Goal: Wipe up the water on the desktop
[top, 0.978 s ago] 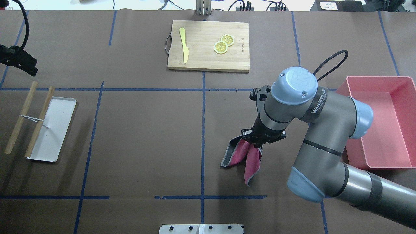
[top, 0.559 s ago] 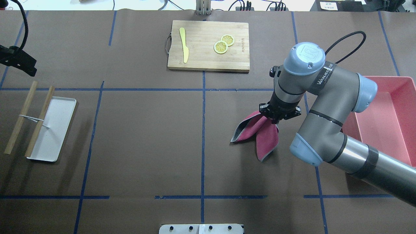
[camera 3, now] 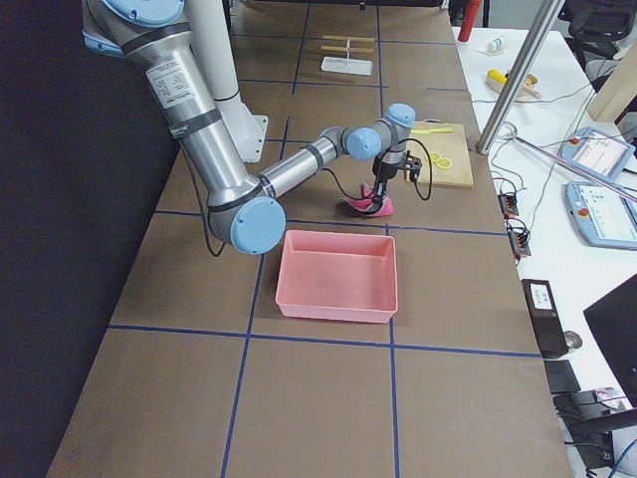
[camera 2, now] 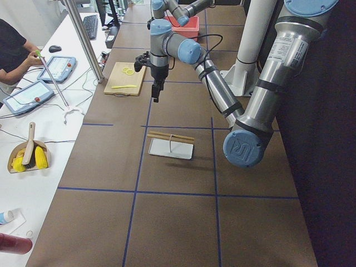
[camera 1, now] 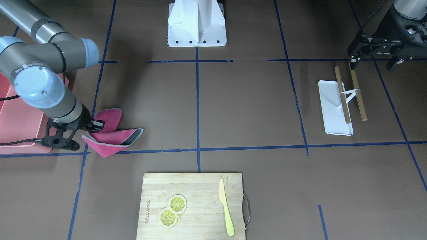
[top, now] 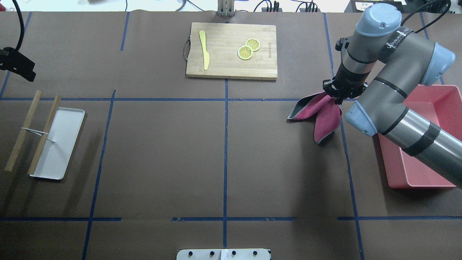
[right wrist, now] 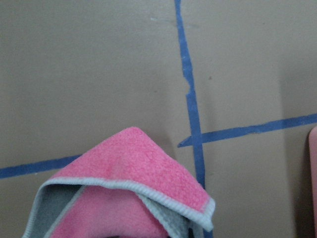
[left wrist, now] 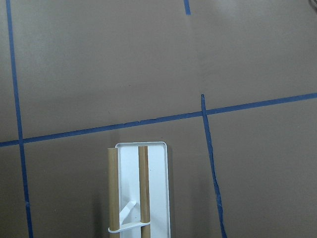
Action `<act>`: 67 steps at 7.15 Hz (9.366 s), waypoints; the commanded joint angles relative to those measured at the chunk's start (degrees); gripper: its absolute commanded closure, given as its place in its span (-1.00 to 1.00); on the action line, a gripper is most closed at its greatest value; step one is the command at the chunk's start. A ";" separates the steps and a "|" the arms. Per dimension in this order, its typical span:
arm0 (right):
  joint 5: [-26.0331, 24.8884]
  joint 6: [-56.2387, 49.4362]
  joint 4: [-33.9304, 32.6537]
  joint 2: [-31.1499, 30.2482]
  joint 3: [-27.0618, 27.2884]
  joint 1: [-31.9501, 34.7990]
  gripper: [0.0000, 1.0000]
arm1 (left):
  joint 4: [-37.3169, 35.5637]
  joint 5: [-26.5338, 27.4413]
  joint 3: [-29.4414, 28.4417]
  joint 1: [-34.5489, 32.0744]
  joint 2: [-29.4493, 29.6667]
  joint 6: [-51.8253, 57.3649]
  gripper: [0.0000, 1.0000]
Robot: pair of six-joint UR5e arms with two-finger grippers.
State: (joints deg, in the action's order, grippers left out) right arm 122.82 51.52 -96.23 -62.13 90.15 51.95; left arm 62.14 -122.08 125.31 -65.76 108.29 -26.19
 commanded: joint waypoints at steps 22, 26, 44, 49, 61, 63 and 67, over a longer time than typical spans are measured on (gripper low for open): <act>2.95 22.35 0.16 -0.10 8.17 -18.07 1.00 | 23.20 -3.95 -37.07 -22.66 -9.94 39.11 -1.00; 2.42 32.67 0.25 3.41 12.50 -26.28 1.00 | 24.34 -3.95 -38.03 -22.75 -9.85 39.11 -1.00; 3.56 -31.54 -27.79 -21.72 37.31 21.42 1.00 | 24.43 -4.04 -37.68 -23.10 -9.94 39.11 -1.00; 3.04 -33.50 -27.70 -22.60 34.48 21.96 0.40 | 24.43 -4.04 -37.68 -23.10 -10.03 39.11 -1.00; 13.85 -49.84 0.86 -32.00 15.59 33.30 -1.00 | 25.93 -13.27 -37.90 -26.62 -17.11 33.61 -1.00; 13.76 -49.76 0.95 -32.00 11.04 34.78 -1.00 | 26.01 -13.27 -36.01 -26.53 -19.43 31.99 -1.00; 14.29 -49.85 1.22 -32.18 8.29 40.86 -1.00 | 26.02 -13.18 -37.25 -26.44 -19.52 32.35 -1.00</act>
State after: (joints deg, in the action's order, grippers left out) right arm 137.05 1.68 -95.02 -94.29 98.84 92.15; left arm 88.15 -135.31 88.30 -92.20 88.82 6.19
